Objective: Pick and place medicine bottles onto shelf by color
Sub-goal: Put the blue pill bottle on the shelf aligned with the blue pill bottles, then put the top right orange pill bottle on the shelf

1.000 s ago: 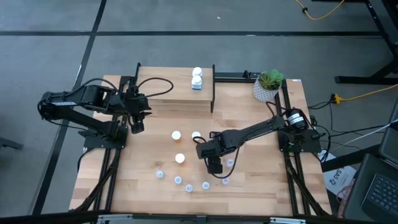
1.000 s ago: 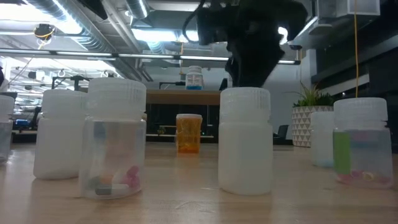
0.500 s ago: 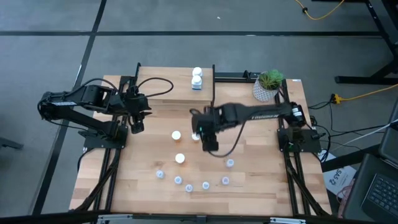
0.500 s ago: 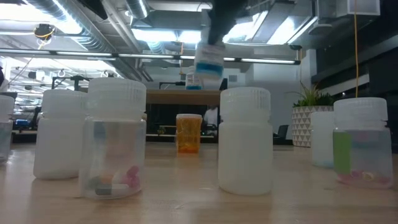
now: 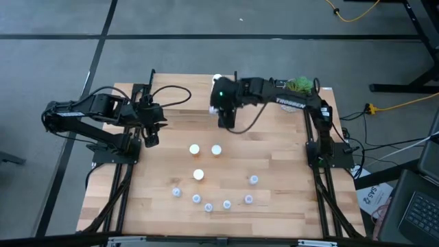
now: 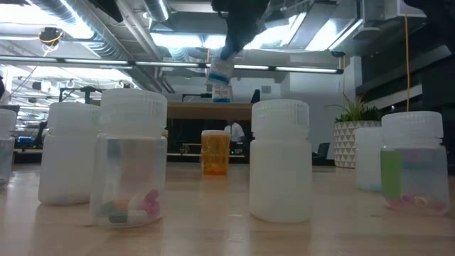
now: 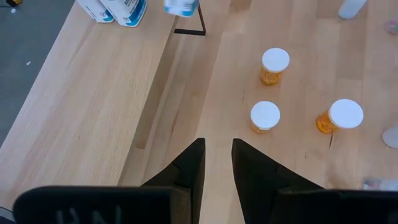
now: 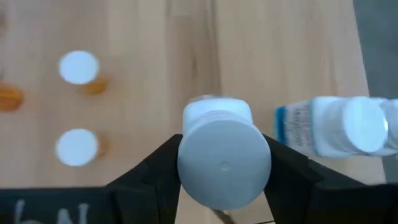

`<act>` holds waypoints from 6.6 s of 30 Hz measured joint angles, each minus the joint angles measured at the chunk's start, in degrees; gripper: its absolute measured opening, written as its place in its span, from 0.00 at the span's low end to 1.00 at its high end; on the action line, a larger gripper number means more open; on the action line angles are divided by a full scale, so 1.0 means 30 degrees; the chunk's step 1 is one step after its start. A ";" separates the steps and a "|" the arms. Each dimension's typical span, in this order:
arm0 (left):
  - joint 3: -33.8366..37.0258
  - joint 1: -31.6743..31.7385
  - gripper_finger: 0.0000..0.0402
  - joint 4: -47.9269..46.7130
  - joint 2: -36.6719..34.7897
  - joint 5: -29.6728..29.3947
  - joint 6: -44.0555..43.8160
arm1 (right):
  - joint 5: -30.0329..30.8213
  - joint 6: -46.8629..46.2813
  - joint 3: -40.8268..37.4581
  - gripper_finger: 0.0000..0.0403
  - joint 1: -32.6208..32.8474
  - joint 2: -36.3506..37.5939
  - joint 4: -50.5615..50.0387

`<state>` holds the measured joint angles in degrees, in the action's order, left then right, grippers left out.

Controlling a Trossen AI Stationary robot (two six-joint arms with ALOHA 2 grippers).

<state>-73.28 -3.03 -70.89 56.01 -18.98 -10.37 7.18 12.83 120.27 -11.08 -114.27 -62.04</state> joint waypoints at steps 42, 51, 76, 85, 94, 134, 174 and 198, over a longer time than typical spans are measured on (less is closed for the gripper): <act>0.0000 0.0000 0.18 -0.0080 0.0007 0.0000 0.0007 | 0.0672 0.1460 -0.0204 0.65 -0.2349 -0.0594 0.0893; 0.0000 0.0000 0.18 -0.0080 0.0007 0.0000 0.0007 | 0.0774 0.1452 0.0721 0.65 -0.2169 -0.0565 0.0374; 0.0000 0.0000 0.18 -0.0073 0.0006 0.0004 0.0000 | -0.0854 -0.0172 -0.1222 0.65 -0.0484 -0.0583 -0.0258; 0.0000 0.0000 0.18 -0.0073 0.0007 0.0007 0.0000 | 0.0892 -0.0107 -0.1217 0.65 -0.0775 -0.0565 -0.0101; 0.0000 0.0000 0.18 -0.0073 0.0007 0.0006 0.0000 | 0.0801 -0.0548 -0.1217 0.65 -0.0784 -0.0565 -0.0711; 0.0000 0.0000 0.18 -0.0066 0.0006 0.0003 -0.0058 | 0.0716 -0.0252 -0.1217 0.65 -0.1176 -0.0580 -0.0093; 0.0000 -0.0001 0.18 0.0278 0.0000 0.0051 -0.1005 | 0.2175 -1.7131 -2.1811 0.65 1.1200 1.7238 0.8203; 0.0007 0.0007 0.34 0.7161 0.6535 0.4670 0.2164 | 0.0747 -1.6655 -2.5507 0.65 1.1311 1.6877 1.3321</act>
<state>-73.25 -3.01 -49.41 75.61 -4.97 -3.88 9.42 -37.13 43.75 22.85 -63.64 -22.08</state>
